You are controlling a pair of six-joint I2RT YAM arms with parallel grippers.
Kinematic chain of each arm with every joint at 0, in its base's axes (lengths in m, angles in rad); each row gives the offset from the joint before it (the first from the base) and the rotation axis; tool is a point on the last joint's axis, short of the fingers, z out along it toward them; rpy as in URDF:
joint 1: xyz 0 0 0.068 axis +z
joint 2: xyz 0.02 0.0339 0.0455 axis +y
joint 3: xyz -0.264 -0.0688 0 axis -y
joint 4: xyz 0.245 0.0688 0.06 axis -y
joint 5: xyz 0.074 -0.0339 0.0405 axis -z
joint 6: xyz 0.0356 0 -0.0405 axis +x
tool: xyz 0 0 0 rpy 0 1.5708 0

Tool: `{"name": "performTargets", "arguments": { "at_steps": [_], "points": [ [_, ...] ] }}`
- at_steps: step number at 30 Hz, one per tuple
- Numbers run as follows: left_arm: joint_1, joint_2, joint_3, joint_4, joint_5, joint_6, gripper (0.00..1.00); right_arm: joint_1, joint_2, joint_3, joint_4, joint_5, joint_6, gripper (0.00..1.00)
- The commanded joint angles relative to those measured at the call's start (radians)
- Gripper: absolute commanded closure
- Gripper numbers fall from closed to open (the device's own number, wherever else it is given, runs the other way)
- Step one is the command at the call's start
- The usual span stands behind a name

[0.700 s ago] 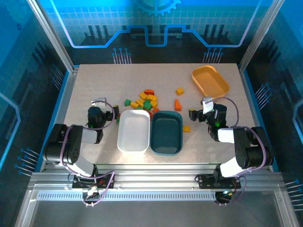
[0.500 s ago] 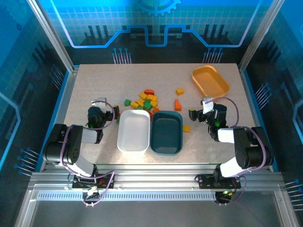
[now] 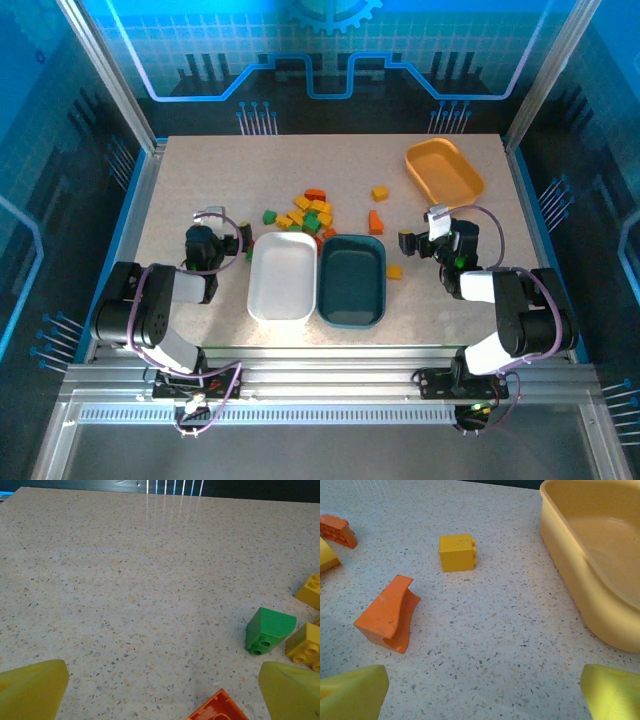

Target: Sort the legos into containers by color

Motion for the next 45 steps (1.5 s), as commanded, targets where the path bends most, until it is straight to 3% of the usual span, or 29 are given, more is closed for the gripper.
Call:
{"name": "performTargets", "arguments": {
  "at_steps": [1,5,7,11,13,15,17,19,21,22,23,24,26,31,36,41,45],
  "points": [
    [0.008,-0.018,0.017,0.002,0.031,0.008,0.01,-0.015,-0.009,0.002,0.036,-0.014,-0.008,0.00],
    [0.008,-0.018,0.018,-0.001,0.032,0.007,0.01,-0.015,-0.009,0.005,0.033,-0.014,-0.008,0.00],
    [0.006,-0.032,0.027,-0.026,-0.002,0.002,0.01,0.004,-0.028,0.036,-0.036,0.110,0.019,0.00],
    [-0.004,-0.257,0.083,-0.305,-0.032,-0.002,0.01,0.048,-0.164,0.242,-0.450,0.248,0.018,0.00],
    [-0.024,-0.409,0.127,-0.478,-0.044,-0.027,0.01,0.114,-0.256,0.322,-0.606,0.374,0.010,0.00],
    [-0.045,-0.542,0.176,-0.631,-0.052,-0.066,0.01,0.176,-0.320,0.469,-0.845,0.503,0.122,0.00],
    [-0.070,-0.650,0.249,-0.794,-0.117,-0.165,0.01,0.165,-0.326,0.637,-1.133,0.448,0.326,0.00],
    [-0.075,-0.720,0.307,-0.944,-0.171,-0.357,0.01,0.124,-0.296,0.700,-1.278,0.360,0.466,0.00],
    [-0.072,-0.788,0.345,-1.119,-0.212,-0.536,0.01,0.059,-0.262,0.676,-1.286,0.180,0.557,0.00],
    [-0.072,-0.825,0.333,-1.166,-0.243,-0.579,0.01,0.039,-0.244,0.660,-1.269,0.095,0.561,0.15],
    [-0.071,-0.860,0.303,-1.207,-0.306,-0.717,0.01,0.047,-0.227,0.655,-1.280,0.079,0.578,0.25],
    [-0.059,-0.888,0.271,-1.199,-0.289,-0.770,0.01,0.068,-0.215,0.656,-1.300,0.095,0.579,0.28],
    [-0.043,-0.902,0.243,-1.188,-0.162,-0.746,0.21,0.149,-0.187,0.668,-1.374,0.183,0.566,0.26],
    [-0.093,-0.698,0.351,-1.502,-0.019,-0.765,0.31,0.314,-0.161,0.593,-1.440,0.204,0.570,0.22],
    [-0.296,-0.600,0.354,-1.637,-0.118,-0.762,0.22,0.420,-0.197,0.496,-1.415,0.138,0.629,0.21],
    [-0.343,-0.555,0.290,-1.616,-0.060,-0.752,0.15,0.500,-0.170,0.438,-1.407,0.171,0.680,0.23],
    [-0.369,-0.509,0.271,-1.573,-0.043,-0.735,0.16,0.538,-0.141,0.396,-1.342,0.154,0.722,0.32]
  ]
}}
